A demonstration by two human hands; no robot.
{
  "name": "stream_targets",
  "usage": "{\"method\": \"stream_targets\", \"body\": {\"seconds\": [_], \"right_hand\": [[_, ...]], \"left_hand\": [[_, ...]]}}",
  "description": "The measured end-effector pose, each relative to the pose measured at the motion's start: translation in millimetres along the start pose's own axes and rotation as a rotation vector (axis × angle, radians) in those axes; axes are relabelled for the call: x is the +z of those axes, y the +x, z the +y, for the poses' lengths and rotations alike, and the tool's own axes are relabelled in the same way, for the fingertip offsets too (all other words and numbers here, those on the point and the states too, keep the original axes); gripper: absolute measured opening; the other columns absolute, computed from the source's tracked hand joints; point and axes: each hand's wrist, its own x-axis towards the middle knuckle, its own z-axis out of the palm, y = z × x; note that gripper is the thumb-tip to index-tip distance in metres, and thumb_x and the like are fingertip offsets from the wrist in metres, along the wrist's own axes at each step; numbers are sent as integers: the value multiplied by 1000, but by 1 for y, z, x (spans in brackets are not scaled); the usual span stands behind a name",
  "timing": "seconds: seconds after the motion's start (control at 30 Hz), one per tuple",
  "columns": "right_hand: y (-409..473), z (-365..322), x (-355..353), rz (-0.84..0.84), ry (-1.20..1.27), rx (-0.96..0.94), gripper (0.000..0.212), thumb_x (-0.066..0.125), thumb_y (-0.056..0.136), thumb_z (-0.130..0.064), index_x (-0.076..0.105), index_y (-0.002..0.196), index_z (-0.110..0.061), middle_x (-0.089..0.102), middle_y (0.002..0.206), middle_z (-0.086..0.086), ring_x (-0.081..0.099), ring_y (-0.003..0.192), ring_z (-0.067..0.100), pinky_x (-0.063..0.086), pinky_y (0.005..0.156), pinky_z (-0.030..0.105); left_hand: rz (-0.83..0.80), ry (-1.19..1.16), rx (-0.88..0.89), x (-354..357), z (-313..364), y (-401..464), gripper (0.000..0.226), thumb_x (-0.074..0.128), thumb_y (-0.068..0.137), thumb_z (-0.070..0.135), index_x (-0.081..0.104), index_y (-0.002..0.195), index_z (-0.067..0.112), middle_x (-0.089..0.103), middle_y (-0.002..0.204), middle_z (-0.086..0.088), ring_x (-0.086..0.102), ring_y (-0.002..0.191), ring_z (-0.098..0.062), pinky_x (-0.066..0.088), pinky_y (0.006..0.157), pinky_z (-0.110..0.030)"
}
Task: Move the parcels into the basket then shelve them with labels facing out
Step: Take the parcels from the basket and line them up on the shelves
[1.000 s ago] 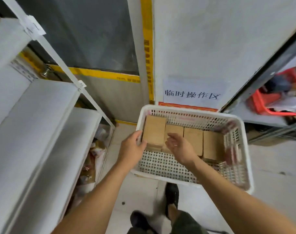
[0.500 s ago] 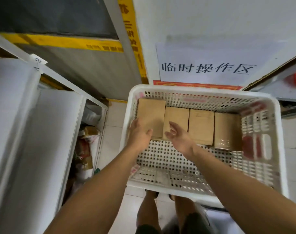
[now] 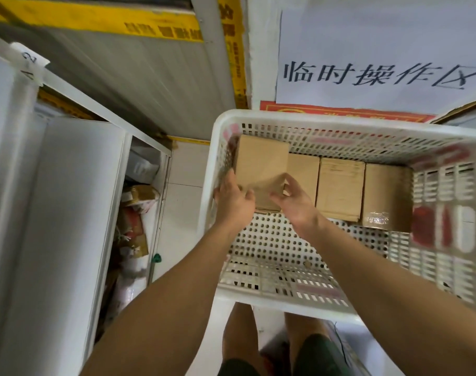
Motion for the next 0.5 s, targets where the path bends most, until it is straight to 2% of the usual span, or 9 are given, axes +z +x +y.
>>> {"method": "stream_targets", "body": {"seconds": [0.07,0.13,0.17,0.27,0.3,0.33,0.4,0.47,0.5], "right_hand": [[-11,0,-2,-37,68,3,66,71,100,-17,36,156,-20,59,116,-16,58,123,13,49,99,19],[-21,4,-9,-63,97,-8,71,80,92,-35,41,150,-18,65,121,-12,65,119,17,49,114,40],[-27,3,-12,-69,104,-22,81,83,86,-47,42,148,-16,65,125,-7,66,118,20,48,115,48],[-43,-8,-18,-61,90,-49,105,90,67,-66,41,146,-16,59,137,5,62,123,26,49,111,44],[-50,-13,-17,-52,102,-63,101,93,66,-64,44,139,-13,62,133,8,64,120,27,55,103,40],[-57,-18,-17,-47,128,-80,88,94,69,-56,49,129,-11,66,124,10,68,112,26,60,90,33],[-72,-27,-19,-44,154,-137,50,92,79,-33,58,102,-5,73,91,6,74,81,19,59,65,24],[-92,-37,-22,-76,165,-215,31,89,85,-19,61,86,-5,70,65,-6,68,57,9,55,56,25],[-103,-44,-25,-76,184,-240,28,87,86,-14,60,89,-7,72,64,-6,69,58,8,56,58,25]], "left_hand": [[-16,-29,49,0,1,-11,73,59,103,31,17,163,35,39,161,0,41,144,-26,43,116,-54],[-31,-100,85,-1,5,-26,73,56,106,23,15,165,34,32,164,4,42,144,-19,43,118,-47],[-22,-129,105,-1,6,-35,72,55,106,19,16,165,33,31,164,3,41,143,-17,44,118,-45],[9,-190,187,-2,13,-68,73,52,106,9,20,166,36,29,162,6,41,141,-13,49,114,-43],[26,-202,239,-2,16,-81,75,52,105,6,22,165,39,29,162,7,39,144,-14,49,115,-44],[38,-212,291,-2,20,-94,77,53,103,3,24,164,42,28,161,13,35,147,-14,47,116,-42],[42,-229,368,-4,32,-120,83,54,102,-1,25,162,48,20,153,39,32,149,-11,40,119,-35],[45,-232,420,-10,43,-141,92,54,99,-7,20,162,51,22,152,38,31,150,-9,36,122,-32],[46,-229,455,-14,47,-149,95,53,98,-8,15,164,49,26,155,34,29,151,-8,33,123,-32]]}}
